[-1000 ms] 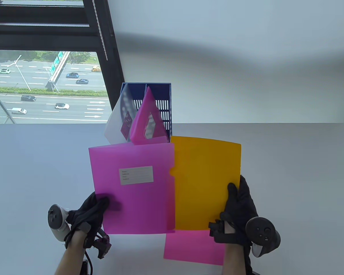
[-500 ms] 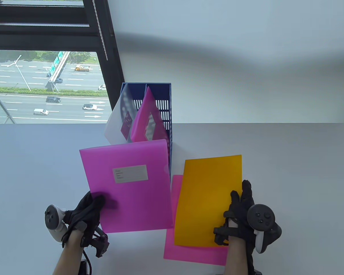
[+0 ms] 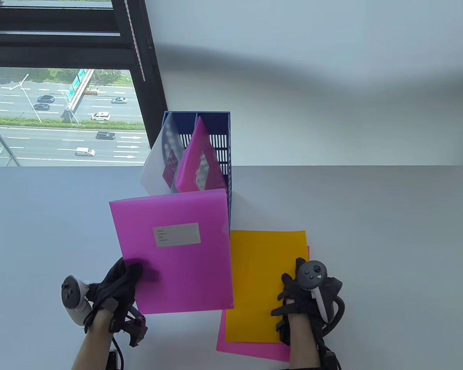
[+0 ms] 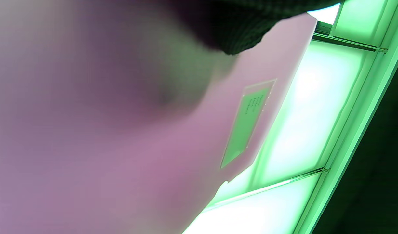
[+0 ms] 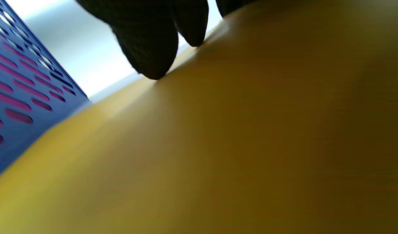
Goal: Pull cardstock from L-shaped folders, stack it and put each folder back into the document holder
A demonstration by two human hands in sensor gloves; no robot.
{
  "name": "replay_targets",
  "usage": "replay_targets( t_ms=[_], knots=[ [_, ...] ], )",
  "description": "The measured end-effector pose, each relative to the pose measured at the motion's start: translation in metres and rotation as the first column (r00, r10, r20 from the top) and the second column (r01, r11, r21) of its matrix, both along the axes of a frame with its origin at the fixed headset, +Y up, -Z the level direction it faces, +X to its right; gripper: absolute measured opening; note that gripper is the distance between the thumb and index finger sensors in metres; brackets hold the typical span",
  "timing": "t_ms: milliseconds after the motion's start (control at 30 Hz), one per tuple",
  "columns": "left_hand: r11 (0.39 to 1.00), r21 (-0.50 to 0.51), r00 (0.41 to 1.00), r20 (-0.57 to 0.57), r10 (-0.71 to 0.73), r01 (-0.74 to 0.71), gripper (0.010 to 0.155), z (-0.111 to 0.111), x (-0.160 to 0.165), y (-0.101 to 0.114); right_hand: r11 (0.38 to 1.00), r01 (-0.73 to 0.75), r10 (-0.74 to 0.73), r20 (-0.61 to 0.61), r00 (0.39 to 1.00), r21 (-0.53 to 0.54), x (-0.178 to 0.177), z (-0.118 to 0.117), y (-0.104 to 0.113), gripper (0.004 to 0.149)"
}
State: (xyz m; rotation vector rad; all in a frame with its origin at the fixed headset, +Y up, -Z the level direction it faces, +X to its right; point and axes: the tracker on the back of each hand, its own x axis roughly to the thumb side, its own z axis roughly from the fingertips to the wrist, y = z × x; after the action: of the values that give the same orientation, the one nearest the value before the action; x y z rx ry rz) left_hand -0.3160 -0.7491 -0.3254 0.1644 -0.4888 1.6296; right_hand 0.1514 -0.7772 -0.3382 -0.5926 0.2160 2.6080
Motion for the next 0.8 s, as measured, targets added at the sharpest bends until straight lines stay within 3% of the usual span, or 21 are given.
replay_targets(
  t_ms=[33,267,400,567,633,700,800],
  knots=[
    [1.000,0.000,1.000,0.001,-0.002,0.002,0.042,0.000,0.000,0.000,0.997,-0.043,0.042,-0.021,0.999,-0.059,-0.003,-0.001,-0.002,0.066],
    [1.000,0.002,1.000,0.009,-0.004,0.004,0.042,0.000,0.001,0.000,0.999,-0.047,0.047,-0.011,0.999,-0.011,-0.004,-0.001,-0.001,0.066],
    [1.000,0.002,1.000,0.011,-0.005,0.005,0.042,-0.001,0.001,-0.001,0.984,-0.081,0.086,-0.022,0.996,0.160,-0.010,0.004,0.014,0.065],
    [1.000,0.003,1.000,0.007,-0.010,0.009,0.042,-0.001,0.001,-0.002,0.884,-0.029,0.081,-0.093,0.992,0.467,-0.025,0.018,0.042,0.057],
    [1.000,0.003,1.000,0.007,-0.007,0.007,0.042,-0.001,0.001,-0.002,0.802,0.073,0.028,-0.159,0.987,0.593,-0.030,0.024,0.047,0.057],
    [1.000,0.003,1.000,0.007,-0.006,0.006,0.042,-0.001,0.002,-0.002,0.733,0.171,-0.035,-0.215,0.976,0.658,-0.036,0.027,0.049,0.059],
    [1.000,0.005,1.000,0.007,-0.004,0.004,0.042,-0.001,0.002,-0.001,0.685,0.375,-0.139,-0.394,0.909,0.625,-0.045,0.028,0.052,0.063]
  ],
)
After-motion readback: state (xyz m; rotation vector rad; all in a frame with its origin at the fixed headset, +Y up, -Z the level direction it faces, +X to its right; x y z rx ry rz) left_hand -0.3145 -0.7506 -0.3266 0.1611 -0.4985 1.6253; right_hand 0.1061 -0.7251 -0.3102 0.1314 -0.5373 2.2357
